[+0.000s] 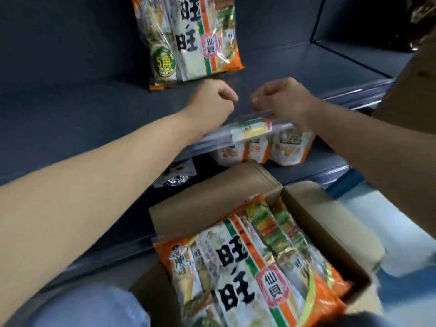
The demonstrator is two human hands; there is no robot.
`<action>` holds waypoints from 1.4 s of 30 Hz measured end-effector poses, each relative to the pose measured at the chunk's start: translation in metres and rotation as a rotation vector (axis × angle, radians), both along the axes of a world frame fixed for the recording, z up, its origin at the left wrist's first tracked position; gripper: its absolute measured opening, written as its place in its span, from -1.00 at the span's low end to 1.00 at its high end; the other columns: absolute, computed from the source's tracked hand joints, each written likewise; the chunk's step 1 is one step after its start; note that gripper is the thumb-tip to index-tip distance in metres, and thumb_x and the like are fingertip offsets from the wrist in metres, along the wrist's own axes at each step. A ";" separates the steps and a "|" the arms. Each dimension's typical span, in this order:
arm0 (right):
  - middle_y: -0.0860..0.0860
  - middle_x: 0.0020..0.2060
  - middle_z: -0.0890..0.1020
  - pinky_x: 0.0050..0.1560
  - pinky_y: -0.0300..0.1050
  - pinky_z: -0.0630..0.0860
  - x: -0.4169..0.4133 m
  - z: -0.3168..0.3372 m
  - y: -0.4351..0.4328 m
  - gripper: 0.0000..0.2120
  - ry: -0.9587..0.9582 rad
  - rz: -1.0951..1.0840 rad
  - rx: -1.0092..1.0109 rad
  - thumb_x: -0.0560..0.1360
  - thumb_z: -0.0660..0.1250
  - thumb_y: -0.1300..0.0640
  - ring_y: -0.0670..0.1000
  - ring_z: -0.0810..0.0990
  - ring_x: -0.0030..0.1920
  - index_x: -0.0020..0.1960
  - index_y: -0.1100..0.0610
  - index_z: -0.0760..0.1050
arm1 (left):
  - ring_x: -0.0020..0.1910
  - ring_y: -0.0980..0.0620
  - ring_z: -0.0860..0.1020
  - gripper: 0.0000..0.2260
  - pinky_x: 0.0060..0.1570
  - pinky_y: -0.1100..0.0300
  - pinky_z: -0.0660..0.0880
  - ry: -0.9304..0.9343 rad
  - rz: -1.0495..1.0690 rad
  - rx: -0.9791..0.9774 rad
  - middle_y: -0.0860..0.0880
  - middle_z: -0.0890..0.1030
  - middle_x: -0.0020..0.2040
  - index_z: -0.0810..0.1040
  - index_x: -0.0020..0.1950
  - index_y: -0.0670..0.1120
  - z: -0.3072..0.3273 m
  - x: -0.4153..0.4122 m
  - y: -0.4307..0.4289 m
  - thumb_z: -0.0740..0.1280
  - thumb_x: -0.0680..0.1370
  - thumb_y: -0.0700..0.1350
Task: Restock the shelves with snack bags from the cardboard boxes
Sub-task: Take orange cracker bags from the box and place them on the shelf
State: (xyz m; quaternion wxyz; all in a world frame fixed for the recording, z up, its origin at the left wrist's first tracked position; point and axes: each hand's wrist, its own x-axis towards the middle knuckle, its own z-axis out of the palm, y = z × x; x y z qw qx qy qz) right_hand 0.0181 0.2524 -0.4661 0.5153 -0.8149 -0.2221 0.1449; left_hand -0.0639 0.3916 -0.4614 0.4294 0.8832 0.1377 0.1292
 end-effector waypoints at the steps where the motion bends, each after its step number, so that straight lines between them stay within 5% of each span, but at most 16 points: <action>1: 0.05 -0.37 0.53 -0.44 -0.31 0.52 -0.008 -0.001 -0.010 -0.82 -0.033 -0.013 0.022 0.52 0.28 0.33 -0.13 0.50 -0.46 -0.23 0.15 0.51 | -0.26 0.05 0.50 -0.82 -0.05 0.15 0.53 0.070 -0.043 -0.007 0.04 0.52 -0.32 0.57 -0.13 -0.08 -0.011 -0.011 -0.014 0.28 0.48 -0.34; 4: 0.03 -0.41 0.56 -0.42 -0.27 0.50 -0.033 -0.006 -0.030 -0.76 -0.102 -0.003 0.082 0.49 0.27 0.37 -0.15 0.51 -0.51 -0.26 0.10 0.50 | -0.28 0.06 0.50 -0.88 -0.15 0.16 0.54 0.288 -0.157 0.072 0.06 0.52 -0.34 0.61 -0.11 -0.09 -0.038 -0.040 -0.041 0.32 0.50 -0.28; 6: 0.02 -0.46 0.56 -0.47 -0.31 0.47 -0.052 -0.016 -0.037 -0.81 -0.034 0.060 0.016 0.49 0.26 0.41 -0.16 0.48 -0.54 -0.21 0.20 0.53 | -0.21 0.09 0.51 -0.86 -0.21 0.25 0.46 0.486 -0.240 0.231 0.03 0.58 -0.17 0.61 0.05 -0.13 -0.049 -0.053 -0.048 0.36 0.51 -0.17; 10: 0.12 -0.17 0.57 -0.13 -0.12 0.51 -0.076 -0.062 -0.049 -0.77 0.023 0.369 -0.664 0.56 0.25 0.21 0.04 0.53 -0.18 0.13 0.31 0.55 | 0.17 -0.06 0.51 -0.59 0.07 0.16 0.43 0.883 -0.301 0.348 -0.10 0.54 0.25 0.49 0.31 -0.19 -0.078 -0.074 -0.048 0.38 0.53 -0.02; 14: 0.10 -0.20 0.54 -0.23 -0.22 0.53 -0.085 -0.099 -0.056 -0.79 0.319 0.346 -0.770 0.54 0.33 0.05 0.01 0.54 -0.23 0.01 0.20 0.50 | 0.27 -0.09 0.46 -0.48 0.19 0.16 0.39 0.981 -0.256 0.315 -0.12 0.46 0.36 0.37 0.43 -0.19 -0.099 -0.086 -0.046 0.35 0.54 0.02; 19: 0.14 0.04 0.59 0.07 -0.02 0.56 -0.082 -0.113 -0.059 -0.55 0.551 0.238 -0.641 0.50 0.38 0.03 0.10 0.58 0.05 0.27 0.27 0.44 | 0.13 -0.05 0.51 -0.62 0.02 0.22 0.39 0.867 -0.203 0.080 -0.13 0.55 0.21 0.43 0.37 -0.15 -0.101 -0.097 -0.045 0.31 0.58 -0.09; 22: 0.15 0.14 0.62 0.21 0.10 0.51 -0.084 -0.113 -0.061 -0.57 0.703 0.228 -0.550 0.50 0.39 0.11 0.13 0.59 0.14 0.30 0.24 0.43 | -0.05 0.02 0.48 -0.86 -0.29 0.31 0.35 0.751 -0.190 0.120 -0.06 0.56 -0.05 0.58 0.09 -0.16 -0.102 -0.098 -0.050 0.33 0.57 -0.15; 26: 0.15 -0.05 0.65 -0.02 0.09 0.60 -0.085 -0.101 -0.067 -0.76 0.786 0.191 -0.361 0.56 0.28 0.26 0.08 0.64 -0.09 0.21 0.29 0.45 | -0.09 0.04 0.46 -0.95 -0.26 0.26 0.35 0.637 -0.183 0.162 0.03 0.50 -0.21 0.57 -0.12 -0.08 -0.093 -0.094 -0.057 0.36 0.54 -0.19; 28: 0.14 -0.03 0.65 0.02 0.10 0.60 -0.082 -0.091 -0.070 -0.83 0.752 0.140 -0.256 0.59 0.24 0.25 0.09 0.64 -0.05 0.16 0.24 0.45 | -0.07 0.04 0.48 -0.94 -0.13 0.24 0.36 0.566 -0.166 0.170 0.02 0.53 -0.14 0.58 -0.14 -0.07 -0.079 -0.088 -0.059 0.37 0.54 -0.17; 31: 0.14 0.11 0.63 0.23 0.12 0.50 -0.071 -0.071 -0.072 -0.83 0.584 0.035 -0.135 0.59 0.24 0.19 0.14 0.61 0.13 0.17 0.14 0.46 | -0.15 0.06 0.50 -0.93 -0.22 0.22 0.38 0.456 -0.160 0.154 0.02 0.56 -0.17 0.58 -0.14 -0.07 -0.053 -0.075 -0.062 0.36 0.54 -0.14; 36: 0.14 0.06 0.63 0.09 0.06 0.56 -0.047 -0.024 -0.071 -0.91 0.372 -0.090 0.074 0.57 0.28 0.20 0.12 0.62 0.01 0.06 0.12 0.51 | -0.22 0.04 0.51 -0.89 -0.16 0.16 0.45 0.192 -0.123 0.182 0.01 0.57 -0.22 0.56 -0.21 -0.07 -0.004 -0.052 -0.059 0.40 0.52 -0.12; 38: 0.11 0.06 0.62 0.15 0.10 0.55 -0.033 -0.005 -0.068 -0.80 0.296 -0.146 0.157 0.56 0.30 0.20 0.10 0.61 0.02 0.17 0.15 0.51 | -0.27 0.06 0.49 -0.86 -0.26 0.19 0.40 0.091 -0.087 0.276 0.03 0.54 -0.27 0.55 -0.18 -0.10 0.020 -0.045 -0.053 0.41 0.51 -0.06; 40: 0.12 0.08 0.65 0.18 0.14 0.54 -0.018 0.015 -0.064 -0.81 0.249 -0.216 0.235 0.53 0.34 0.16 0.13 0.64 0.06 0.15 0.12 0.54 | -0.19 0.01 0.52 -0.80 -0.18 0.14 0.44 0.047 -0.023 0.362 0.03 0.54 -0.21 0.53 -0.10 -0.09 0.040 -0.038 -0.041 0.41 0.50 0.03; 42: 0.13 0.02 0.67 0.12 0.12 0.57 -0.005 0.037 -0.060 -0.95 0.229 -0.279 0.318 0.55 0.31 0.16 0.13 0.65 0.02 -0.01 0.08 0.54 | 0.05 -0.05 0.52 -0.58 0.05 0.02 0.50 0.078 0.071 0.416 -0.02 0.55 0.05 0.46 0.16 -0.07 0.053 -0.033 -0.022 0.42 0.45 0.15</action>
